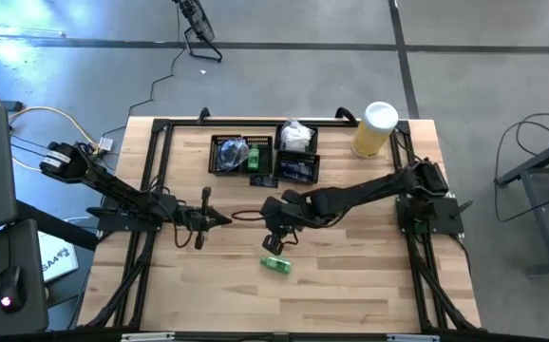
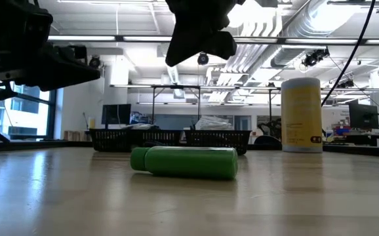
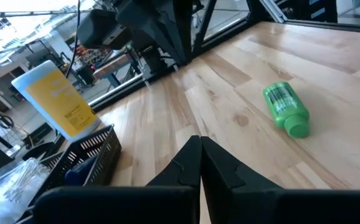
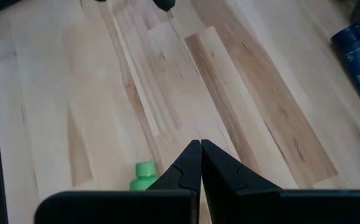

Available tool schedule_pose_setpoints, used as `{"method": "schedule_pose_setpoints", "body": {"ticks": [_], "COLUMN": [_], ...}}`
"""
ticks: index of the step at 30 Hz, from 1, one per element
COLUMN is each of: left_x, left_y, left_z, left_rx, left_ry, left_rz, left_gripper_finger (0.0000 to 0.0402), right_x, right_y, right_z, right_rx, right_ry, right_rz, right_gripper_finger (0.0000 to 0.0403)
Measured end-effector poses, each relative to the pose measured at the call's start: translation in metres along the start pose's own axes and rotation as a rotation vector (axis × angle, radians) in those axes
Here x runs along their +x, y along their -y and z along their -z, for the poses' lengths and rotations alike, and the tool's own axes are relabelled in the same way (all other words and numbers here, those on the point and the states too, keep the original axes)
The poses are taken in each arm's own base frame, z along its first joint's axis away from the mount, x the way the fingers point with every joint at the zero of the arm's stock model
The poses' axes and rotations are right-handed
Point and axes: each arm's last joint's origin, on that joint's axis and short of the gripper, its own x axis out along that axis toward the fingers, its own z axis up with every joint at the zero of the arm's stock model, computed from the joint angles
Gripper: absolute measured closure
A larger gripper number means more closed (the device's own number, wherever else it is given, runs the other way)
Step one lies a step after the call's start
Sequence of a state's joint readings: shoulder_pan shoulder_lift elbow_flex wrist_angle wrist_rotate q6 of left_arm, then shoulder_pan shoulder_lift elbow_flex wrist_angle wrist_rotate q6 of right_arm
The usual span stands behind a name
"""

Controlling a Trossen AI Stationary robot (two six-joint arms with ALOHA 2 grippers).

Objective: Pick & Place Travel size toiletries
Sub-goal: Put the green shampoo bottle into the right black bin

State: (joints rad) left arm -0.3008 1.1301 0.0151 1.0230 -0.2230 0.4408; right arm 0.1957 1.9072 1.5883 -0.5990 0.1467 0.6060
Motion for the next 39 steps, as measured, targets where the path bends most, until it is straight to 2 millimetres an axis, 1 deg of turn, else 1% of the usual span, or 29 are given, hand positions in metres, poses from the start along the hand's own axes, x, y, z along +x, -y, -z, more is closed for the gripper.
{"method": "schedule_pose_setpoints", "body": {"ticks": [3, 7, 11, 14, 18, 23, 25, 27, 32, 34, 36, 39], "left_x": [0.0, 0.0, 0.0, 0.0, 0.0, 0.0, 0.0, 0.0, 0.0, 0.0, 0.0, 0.001], "left_y": [0.0, 0.0, 0.0, 0.001, 0.001, 0.001, 0.001, 0.001, 0.001, 0.001, 0.001, 0.001], "left_z": [0.0, 0.0, 0.001, 0.003, 0.004, 0.004, 0.004, 0.004, 0.004, 0.004, 0.004, 0.002], "left_rx": [0.0, 0.005, 0.011, 0.011, 0.009, 0.009, 0.007, 0.006, 0.003, -0.006, -0.012, -0.015], "left_ry": [-0.003, -0.006, -0.016, -0.038, -0.045, -0.045, -0.046, -0.046, -0.045, -0.045, -0.044, -0.043], "left_rz": [-0.003, -0.007, -0.002, -0.003, -0.005, -0.005, -0.005, -0.005, -0.006, -0.007, -0.008, -0.009], "left_gripper_finger": [0.0401, 0.0401, 0.0401, 0.0401, 0.0402, 0.0401, 0.0401, 0.0401, 0.0401, 0.0402, 0.0402, 0.0402], "right_x": [0.0, 0.012, 0.032, 0.047, 0.051, 0.05, 0.05, 0.049, 0.061, 0.065, 0.073, 0.085], "right_y": [0.0, 0.001, 0.001, -0.001, -0.013, -0.021, -0.022, -0.024, -0.022, -0.021, -0.019, -0.02], "right_z": [0.0, 0.006, 0.015, 0.022, 0.023, 0.02, 0.019, 0.021, 0.029, 0.029, 0.032, 0.039], "right_rx": [0.007, 0.023, 0.003, -0.081, -0.237, -0.261, -0.26, -0.24, -0.119, -0.076, -0.075, -0.121], "right_ry": [-0.01, -0.067, -0.154, -0.205, -0.153, -0.083, -0.08, -0.092, -0.188, -0.192, -0.201, -0.203], "right_rz": [-0.017, -0.014, -0.036, -0.1, -0.191, -0.221, -0.238, -0.239, -0.263, -0.264, -0.24, -0.219], "right_gripper_finger": [0.04, 0.04, 0.04, 0.04, 0.04, 0.0393, 0.0378, 0.0351, 0.0265, 0.0238, 0.0223, 0.0216]}}
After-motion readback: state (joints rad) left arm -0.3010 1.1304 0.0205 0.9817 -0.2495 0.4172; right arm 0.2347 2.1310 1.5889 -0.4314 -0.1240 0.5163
